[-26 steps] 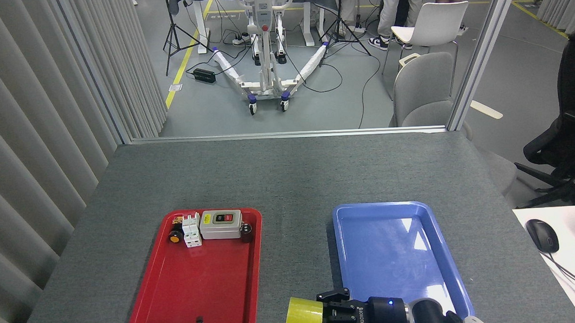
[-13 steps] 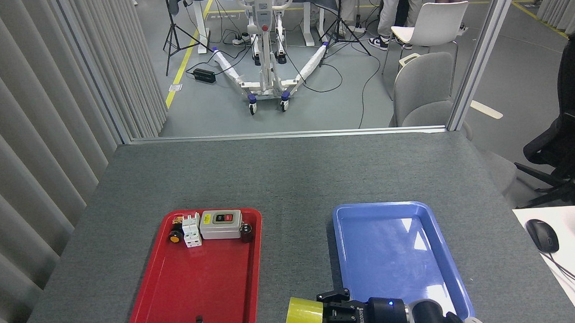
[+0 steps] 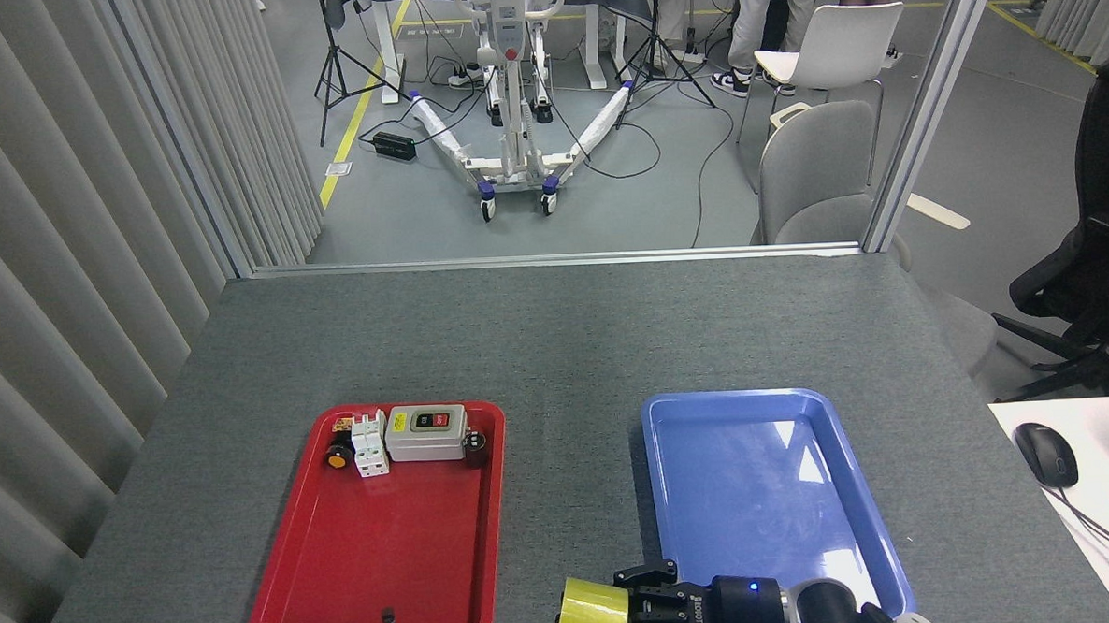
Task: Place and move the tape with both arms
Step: 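Grasp the tape roll with the right gripper and release the left gripper, then carry the tape roll with the right gripper over the blue tray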
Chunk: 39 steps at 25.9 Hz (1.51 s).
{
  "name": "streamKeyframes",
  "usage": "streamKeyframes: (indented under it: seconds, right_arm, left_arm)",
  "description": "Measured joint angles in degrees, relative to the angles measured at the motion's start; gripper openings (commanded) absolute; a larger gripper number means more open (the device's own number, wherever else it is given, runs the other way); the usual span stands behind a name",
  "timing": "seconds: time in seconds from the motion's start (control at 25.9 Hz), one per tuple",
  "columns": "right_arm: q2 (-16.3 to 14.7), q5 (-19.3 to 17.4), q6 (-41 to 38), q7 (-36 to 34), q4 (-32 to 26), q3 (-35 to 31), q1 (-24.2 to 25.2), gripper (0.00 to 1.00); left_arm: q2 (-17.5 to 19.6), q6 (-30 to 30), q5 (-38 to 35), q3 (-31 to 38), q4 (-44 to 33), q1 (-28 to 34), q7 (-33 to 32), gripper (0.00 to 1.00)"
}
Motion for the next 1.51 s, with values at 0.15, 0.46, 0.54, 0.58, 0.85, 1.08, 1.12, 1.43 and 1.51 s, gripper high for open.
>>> streamKeyframes:
  seconds: [0.15, 0.46, 0.54, 0.58, 0.85, 1.08, 1.12, 1.43, 1.51]
  right_arm:
    - [-0.3, -0.1, -0.3, 0.5, 0.2, -0.1, -0.4, 0.08]
    - [-0.4, -0.1, -0.3, -0.4, 0.3, -0.2, -0.6, 0.08]
    - [-0.4, -0.1, -0.1, -0.7, 0.4, -0.2, -0.6, 0.08]
    - [-0.5, 0.0, 0.3, 0.6, 0.5, -0.2, -0.4, 0.08]
    - [-0.3, -0.1, -0.2, 0.4, 0.7, -0.2, -0.7, 0.08]
    - [-0.2, 0.0, -0.2, 0.2, 0.7, -0.2, -0.7, 0.08]
    - [-0.2, 0.0, -0.2, 0.1, 0.7, -0.2, -0.7, 0.08]
    - [-0.2, -0.1, -0.2, -0.1, 0.7, -0.5, -0.7, 0.08]
    - [-0.2, -0.1, -0.2, -0.1, 0.7, -0.9, -0.4, 0.08]
  left_arm:
    - [0.0, 0.3, -0.5, 0.0, 0.2, -0.2, 0.2, 0.58]
    - [0.1, -0.7, -0.6, 1.3, 0.5, -0.3, 0.5, 0.99]
    - [0.0, -1.4, -0.3, 1.4, 0.4, -0.4, 0.8, 0.99]
    - [0.0, -1.6, -0.3, 1.4, 0.4, -0.7, 1.8, 0.99]
    - [0.0, -1.9, -0.4, 1.5, 0.7, -0.5, 1.6, 0.99]
    - [0.0, -2.0, -0.4, 2.0, 0.8, -0.6, 1.6, 0.99]
    - [0.0, -2.1, -0.5, 2.1, 0.9, -0.6, 1.6, 0.99]
    - [0.0, -2.3, -3.3, 4.4, 3.2, -1.5, 4.1, 0.99]
    - [0.0, -2.2, -5.5, 6.4, 3.7, -1.9, 7.5, 1.00]
